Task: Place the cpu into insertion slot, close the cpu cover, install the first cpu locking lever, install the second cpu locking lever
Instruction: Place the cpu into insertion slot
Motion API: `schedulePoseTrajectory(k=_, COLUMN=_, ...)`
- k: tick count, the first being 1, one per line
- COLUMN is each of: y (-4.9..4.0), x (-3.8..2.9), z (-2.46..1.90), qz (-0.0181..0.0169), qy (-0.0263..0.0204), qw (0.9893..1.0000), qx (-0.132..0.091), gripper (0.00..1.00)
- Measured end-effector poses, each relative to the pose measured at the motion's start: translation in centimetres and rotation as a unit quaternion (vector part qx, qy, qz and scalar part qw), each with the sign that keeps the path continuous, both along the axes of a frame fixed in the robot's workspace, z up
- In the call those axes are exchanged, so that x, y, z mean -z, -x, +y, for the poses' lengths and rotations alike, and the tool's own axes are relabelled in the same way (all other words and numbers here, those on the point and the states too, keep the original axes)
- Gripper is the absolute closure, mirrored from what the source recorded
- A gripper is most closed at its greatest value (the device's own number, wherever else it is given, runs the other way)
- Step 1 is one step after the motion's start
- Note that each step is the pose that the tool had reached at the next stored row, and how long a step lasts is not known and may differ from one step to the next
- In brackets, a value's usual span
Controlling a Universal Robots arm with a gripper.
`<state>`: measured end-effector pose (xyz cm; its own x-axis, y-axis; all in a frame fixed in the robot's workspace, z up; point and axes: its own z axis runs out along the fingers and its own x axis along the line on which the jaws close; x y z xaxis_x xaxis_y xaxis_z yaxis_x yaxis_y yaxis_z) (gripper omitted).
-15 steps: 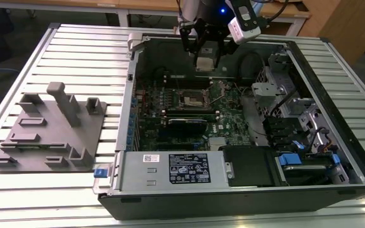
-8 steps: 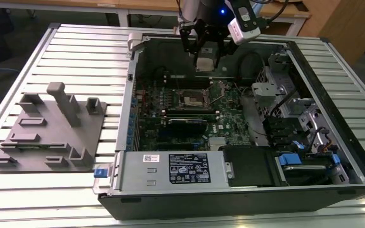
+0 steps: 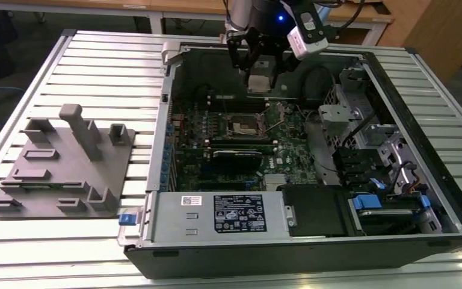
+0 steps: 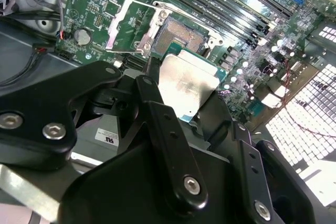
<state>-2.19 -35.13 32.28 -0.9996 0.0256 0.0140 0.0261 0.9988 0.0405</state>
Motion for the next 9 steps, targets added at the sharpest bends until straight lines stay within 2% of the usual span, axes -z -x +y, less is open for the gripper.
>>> schedulePoseTrajectory(k=9, y=0.01, x=0.43, z=0.0, qz=-0.0001, qy=0.0001, qw=1.0, qx=0.0, gripper=0.46)
